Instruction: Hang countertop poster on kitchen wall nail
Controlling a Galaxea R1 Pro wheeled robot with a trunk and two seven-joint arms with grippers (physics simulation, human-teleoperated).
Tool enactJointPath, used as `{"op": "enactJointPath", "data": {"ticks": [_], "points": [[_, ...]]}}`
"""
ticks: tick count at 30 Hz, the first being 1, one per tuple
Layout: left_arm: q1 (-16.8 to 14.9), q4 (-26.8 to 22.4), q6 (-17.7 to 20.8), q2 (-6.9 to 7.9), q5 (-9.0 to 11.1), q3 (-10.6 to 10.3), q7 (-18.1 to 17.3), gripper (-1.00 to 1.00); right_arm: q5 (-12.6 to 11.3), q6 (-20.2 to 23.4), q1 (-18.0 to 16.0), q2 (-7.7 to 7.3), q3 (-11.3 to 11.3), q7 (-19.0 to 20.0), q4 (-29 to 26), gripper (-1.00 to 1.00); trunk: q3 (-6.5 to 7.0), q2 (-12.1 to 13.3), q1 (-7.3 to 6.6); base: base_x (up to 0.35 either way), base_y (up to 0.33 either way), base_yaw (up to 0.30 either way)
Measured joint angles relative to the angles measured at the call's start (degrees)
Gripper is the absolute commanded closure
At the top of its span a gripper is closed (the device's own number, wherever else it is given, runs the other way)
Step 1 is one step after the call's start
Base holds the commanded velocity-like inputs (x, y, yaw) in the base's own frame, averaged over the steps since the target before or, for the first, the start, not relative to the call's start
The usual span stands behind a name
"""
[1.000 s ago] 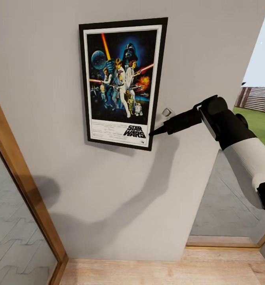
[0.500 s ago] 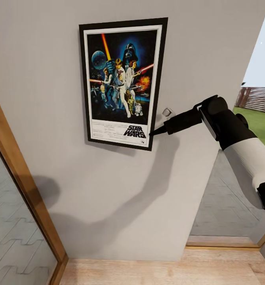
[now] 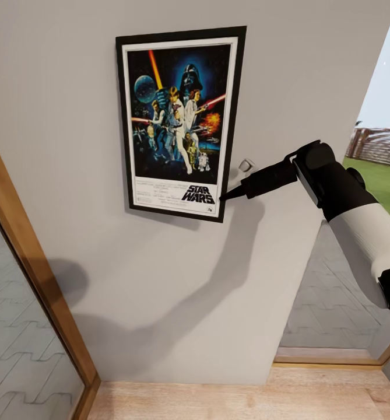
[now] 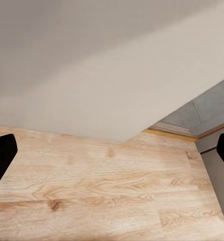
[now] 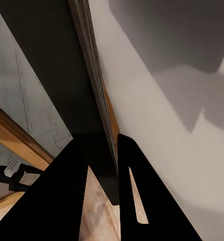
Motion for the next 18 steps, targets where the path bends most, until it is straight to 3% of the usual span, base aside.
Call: {"op": "enactJointPath", "data": {"ticks": [18], "points": [[0.00, 0.00, -0.03, 0.00, 0.00, -0.01, -0.03, -1.00, -0.03, -0.42, 0.87, -0.14, 0.14, 0.07, -1.04, 1.00, 0.00, 0.00, 0.00, 0.000, 0.000, 0.000]]}}
